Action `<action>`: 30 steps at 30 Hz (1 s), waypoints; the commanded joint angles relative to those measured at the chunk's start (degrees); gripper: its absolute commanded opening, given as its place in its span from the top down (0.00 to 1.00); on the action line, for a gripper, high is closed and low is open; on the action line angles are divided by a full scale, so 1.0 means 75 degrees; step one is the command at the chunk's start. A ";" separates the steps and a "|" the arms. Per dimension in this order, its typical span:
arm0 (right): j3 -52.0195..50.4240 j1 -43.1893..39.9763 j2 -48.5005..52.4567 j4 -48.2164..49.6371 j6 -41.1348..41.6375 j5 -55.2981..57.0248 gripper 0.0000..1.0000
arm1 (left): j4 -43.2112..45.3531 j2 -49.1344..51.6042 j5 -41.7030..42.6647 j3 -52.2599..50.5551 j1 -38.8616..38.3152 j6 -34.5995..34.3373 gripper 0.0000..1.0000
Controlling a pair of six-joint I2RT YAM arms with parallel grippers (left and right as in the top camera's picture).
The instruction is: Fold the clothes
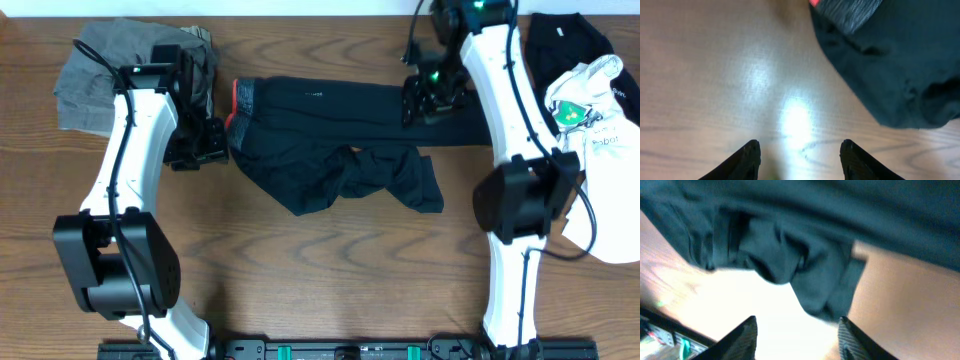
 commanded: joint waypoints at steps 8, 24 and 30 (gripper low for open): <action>-0.4538 0.0280 -0.3165 0.1577 0.1457 0.0726 0.53 | 0.0350 -0.1594 -0.0606 -0.0233 -0.0015 -0.0245 0.46; -0.8734 0.0271 -0.3445 0.5321 0.2291 0.1139 0.54 | 0.1134 -0.1463 -0.0653 -0.0239 -0.0017 -0.0239 0.46; -0.9562 0.0236 -0.3445 0.6283 0.2547 0.1670 0.54 | 0.1209 -0.1460 -0.0653 -0.0239 -0.0017 -0.0239 0.46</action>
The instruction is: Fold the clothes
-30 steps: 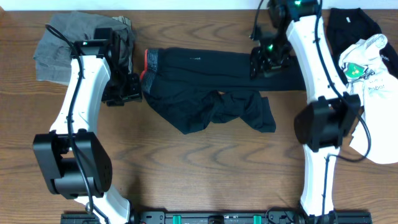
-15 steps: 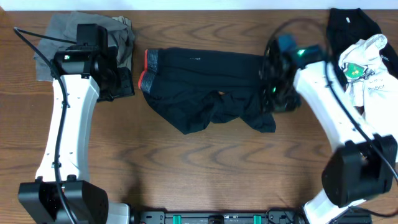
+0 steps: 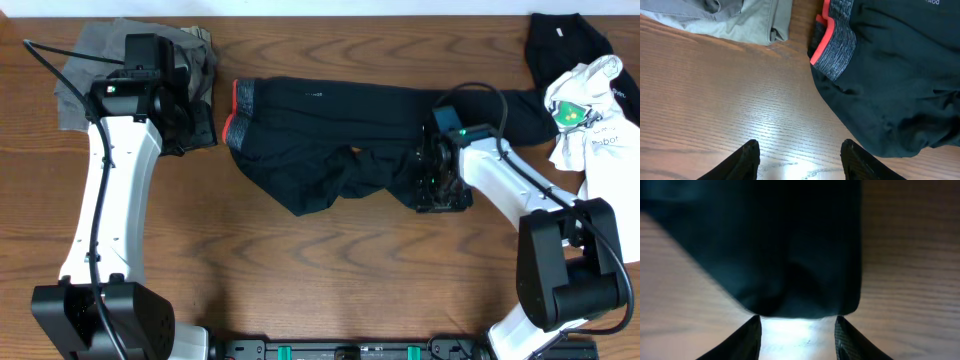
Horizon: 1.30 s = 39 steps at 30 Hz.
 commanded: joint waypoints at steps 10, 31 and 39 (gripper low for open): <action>-0.0574 -0.0122 -0.0076 0.1408 0.0402 0.0970 0.55 | 0.0070 0.0079 -0.0149 -0.0038 -0.0017 -0.0041 0.46; -0.0236 -0.2760 -0.2267 0.0207 0.0417 0.1093 0.99 | 0.0102 0.0079 -0.0149 -0.0038 -0.0017 -0.0038 0.46; -0.0256 -0.4398 -0.2361 0.0038 0.0443 0.1233 0.99 | 0.0096 0.0079 -0.0149 -0.0038 -0.0017 -0.0038 0.46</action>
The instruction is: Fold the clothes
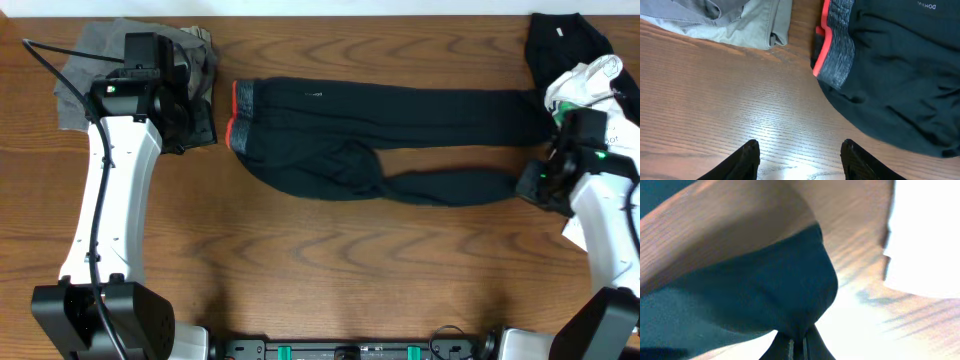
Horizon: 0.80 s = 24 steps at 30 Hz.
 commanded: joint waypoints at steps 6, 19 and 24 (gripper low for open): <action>0.0076 -0.0982 0.0326 0.0076 0.0577 0.0924 0.99 | -0.0012 0.0079 -0.0149 -0.0105 -0.0017 -0.0035 0.45; 0.0644 -0.0880 0.0335 0.0318 -0.0184 -0.0836 0.21 | 0.0787 0.0079 0.0892 -0.1722 -0.0017 0.0507 0.45; 0.0685 -0.0335 0.0335 0.0396 -0.0219 -0.0938 0.22 | 0.2719 0.0090 0.2235 -0.2751 -0.0026 0.1408 0.45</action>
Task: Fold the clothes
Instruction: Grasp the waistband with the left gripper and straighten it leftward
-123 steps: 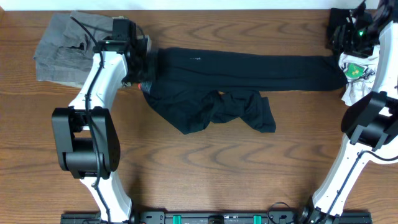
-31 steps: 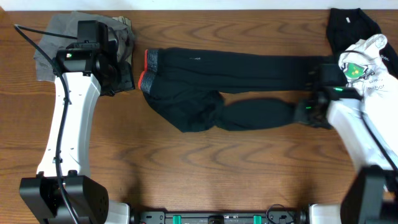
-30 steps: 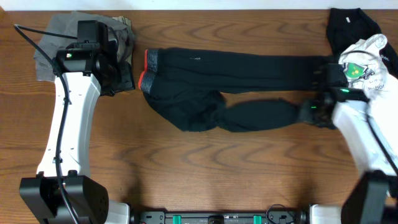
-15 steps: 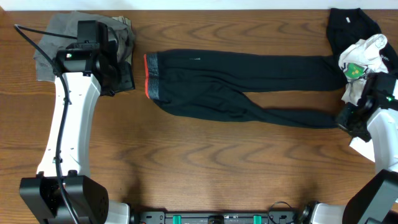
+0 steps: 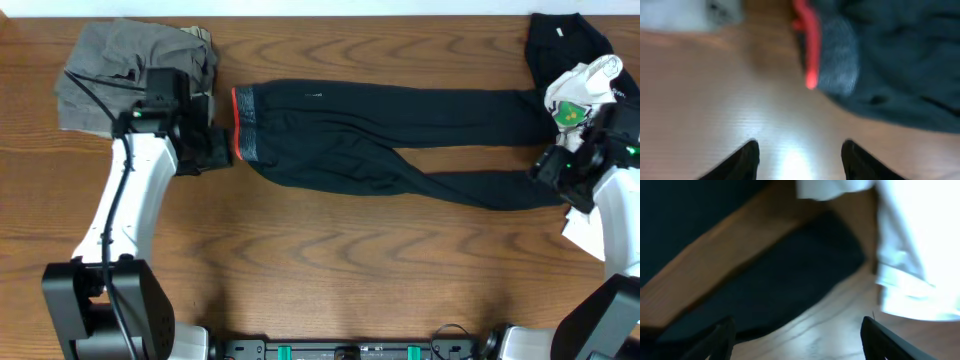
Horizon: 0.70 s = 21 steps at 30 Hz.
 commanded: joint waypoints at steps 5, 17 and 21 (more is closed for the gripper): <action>0.0146 0.0720 0.0000 0.0085 -0.0213 -0.0271 0.23 | 0.2116 0.0114 0.1040 -0.1166 -0.0152 0.0921 0.46; 0.0146 0.1070 0.0000 0.0245 -0.0227 -0.0268 0.23 | 0.3331 0.1128 0.0737 -0.1524 -0.0420 0.1169 0.46; 0.0146 0.1072 0.0000 0.0248 -0.0417 -0.0265 0.22 | 0.3608 0.1469 0.0373 -0.1524 -0.0420 0.1026 0.46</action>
